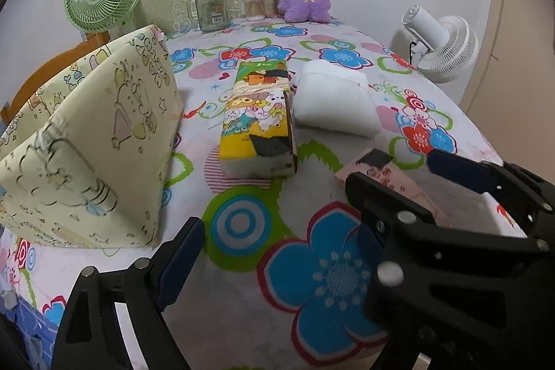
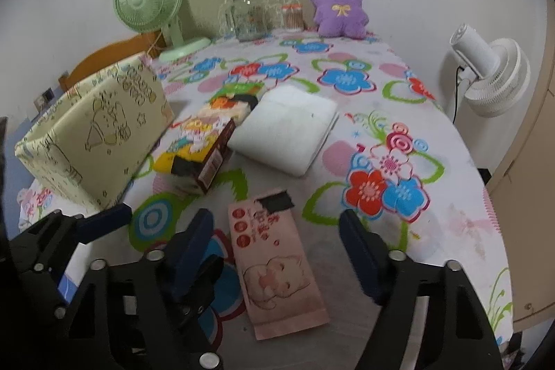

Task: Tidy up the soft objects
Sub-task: 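Grasp the pink paper envelope with the right tool, then grasp the cartoon tissue pack with the left tool while the right tool holds the envelope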

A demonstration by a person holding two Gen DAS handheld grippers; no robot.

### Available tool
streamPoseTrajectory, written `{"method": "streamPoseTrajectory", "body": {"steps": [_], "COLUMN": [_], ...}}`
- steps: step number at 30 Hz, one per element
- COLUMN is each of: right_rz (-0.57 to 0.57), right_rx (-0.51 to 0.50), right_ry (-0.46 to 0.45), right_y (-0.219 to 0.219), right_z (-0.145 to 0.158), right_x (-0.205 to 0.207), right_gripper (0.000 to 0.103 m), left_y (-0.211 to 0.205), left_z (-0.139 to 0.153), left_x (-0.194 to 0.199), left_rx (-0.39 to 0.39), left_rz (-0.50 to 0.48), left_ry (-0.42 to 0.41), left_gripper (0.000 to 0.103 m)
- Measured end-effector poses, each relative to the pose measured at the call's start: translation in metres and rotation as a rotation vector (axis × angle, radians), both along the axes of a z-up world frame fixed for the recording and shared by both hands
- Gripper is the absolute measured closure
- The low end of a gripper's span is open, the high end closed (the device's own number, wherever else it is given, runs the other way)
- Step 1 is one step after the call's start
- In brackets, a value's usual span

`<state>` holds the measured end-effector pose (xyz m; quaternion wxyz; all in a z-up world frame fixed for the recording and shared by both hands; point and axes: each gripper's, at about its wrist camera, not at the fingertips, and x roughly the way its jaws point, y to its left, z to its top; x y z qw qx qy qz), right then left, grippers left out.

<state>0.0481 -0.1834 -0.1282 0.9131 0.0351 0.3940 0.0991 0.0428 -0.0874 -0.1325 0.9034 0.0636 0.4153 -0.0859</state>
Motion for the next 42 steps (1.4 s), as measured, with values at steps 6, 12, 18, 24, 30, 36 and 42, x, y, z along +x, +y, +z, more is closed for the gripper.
{"method": "streamPoseTrajectory", "body": {"steps": [6, 12, 18, 24, 30, 36, 42], "right_rz": [-0.021, -0.03, -0.049, -0.06, -0.062, -0.069, -0.073], "right_rx": [-0.024, -0.018, -0.007, -0.001, 0.005, 0.007, 0.009], "right_ry": [0.026, 0.03, -0.014, -0.045, -0.052, -0.063, -0.044], "right_y": [0.004, 0.002, -0.007, -0.013, -0.018, -0.021, -0.02], "right_z": [-0.004, -0.003, 0.012, 0.02, 0.021, 0.024, 0.02], "right_x": [0.0, 0.002, 0.003, 0.014, 0.028, 0.042, 0.056], "right_gripper": [0.057, 0.061, 0.062, 0.061, 0.061, 0.061, 0.061], "left_y": [0.002, 0.001, -0.004, -0.009, -0.018, -0.021, -0.02], "left_z": [0.0, 0.001, 0.011, 0.015, 0.017, 0.02, 0.013], "left_x": [-0.004, -0.002, 0.005, 0.021, 0.037, 0.049, 0.067], "left_rx": [-0.003, 0.002, -0.016, -0.023, 0.003, 0.005, 0.003], "left_rz": [-0.005, -0.008, -0.001, 0.034, 0.037, 0.063, 0.09], "left_ry": [-0.001, -0.002, -0.037, -0.038, -0.038, -0.066, -0.039], "left_gripper": [0.012, 0.012, 0.012, 0.012, 0.012, 0.012, 0.014]}}
